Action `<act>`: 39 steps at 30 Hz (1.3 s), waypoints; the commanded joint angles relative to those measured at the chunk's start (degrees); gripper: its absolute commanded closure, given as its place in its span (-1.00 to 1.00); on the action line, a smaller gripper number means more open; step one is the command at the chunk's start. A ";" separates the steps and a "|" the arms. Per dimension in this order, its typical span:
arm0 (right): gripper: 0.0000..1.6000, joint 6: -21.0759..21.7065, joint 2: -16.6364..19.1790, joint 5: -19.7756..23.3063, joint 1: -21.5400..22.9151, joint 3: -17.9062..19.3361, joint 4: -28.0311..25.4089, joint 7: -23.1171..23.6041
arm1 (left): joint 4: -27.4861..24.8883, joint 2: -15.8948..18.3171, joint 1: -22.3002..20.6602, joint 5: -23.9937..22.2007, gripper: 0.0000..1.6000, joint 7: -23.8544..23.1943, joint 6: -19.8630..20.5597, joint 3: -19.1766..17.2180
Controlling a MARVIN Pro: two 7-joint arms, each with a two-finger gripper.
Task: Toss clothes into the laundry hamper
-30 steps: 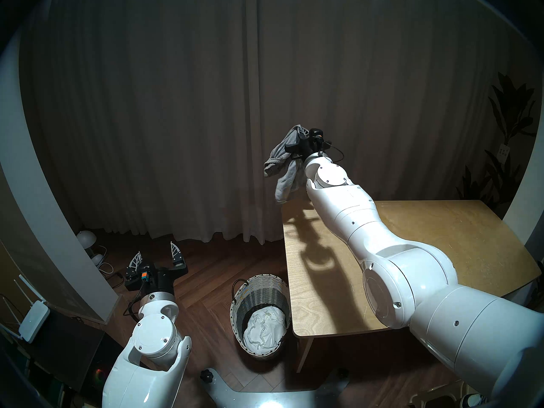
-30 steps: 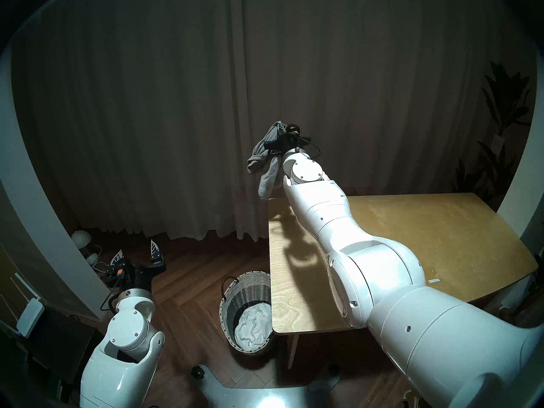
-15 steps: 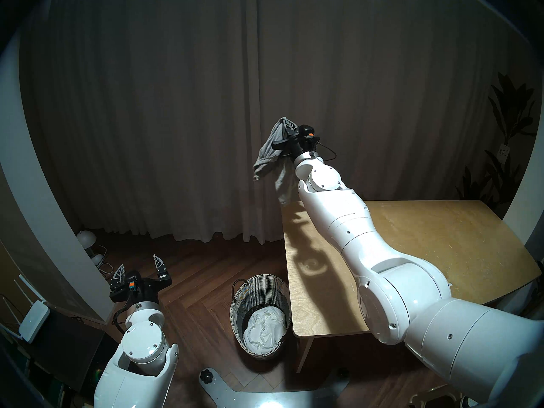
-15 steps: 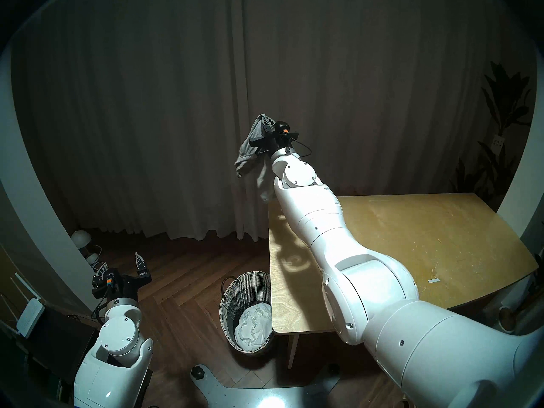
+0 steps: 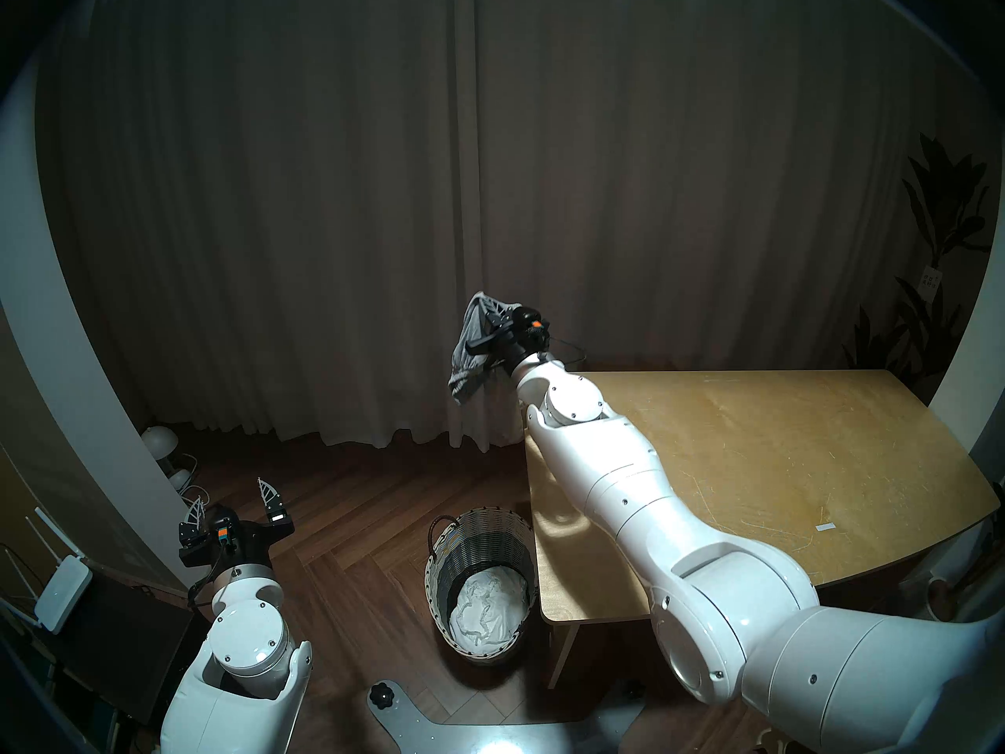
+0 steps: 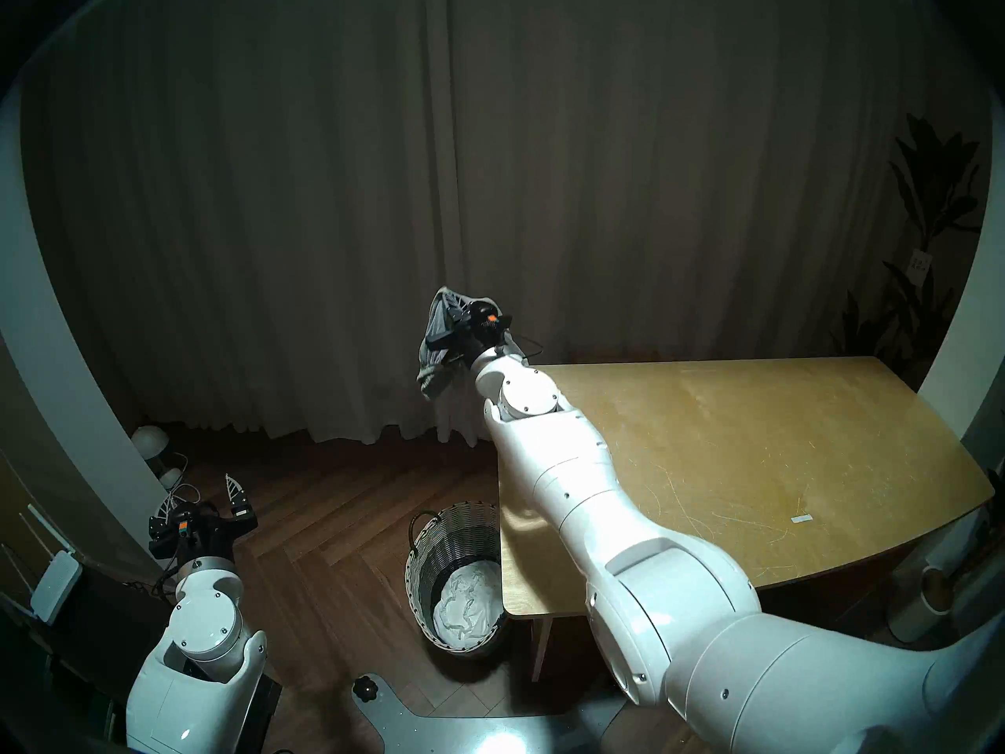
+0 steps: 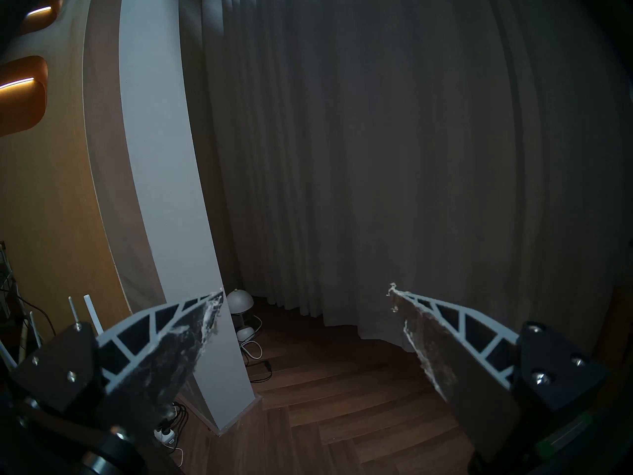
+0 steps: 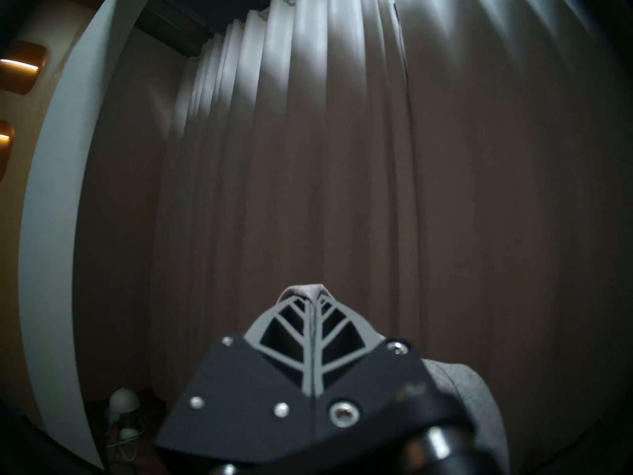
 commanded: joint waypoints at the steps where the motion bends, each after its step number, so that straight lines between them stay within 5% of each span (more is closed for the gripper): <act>1: 1.00 -0.04 -1.05 0.48 -6.90 -3.04 -3.13 3.06 | -1.18 0.59 0.06 0.74 -1.00 0.36 -0.35 -0.63; 19: 1.00 -1.00 3.50 1.03 -20.42 -10.13 -9.13 9.13 | -1.96 1.14 0.95 1.85 -1.00 1.71 -0.54 -0.79; 39: 1.00 -3.83 10.31 2.88 -30.98 -9.98 -23.16 10.24 | -3.49 1.76 2.20 3.66 -1.00 3.06 -0.66 -0.48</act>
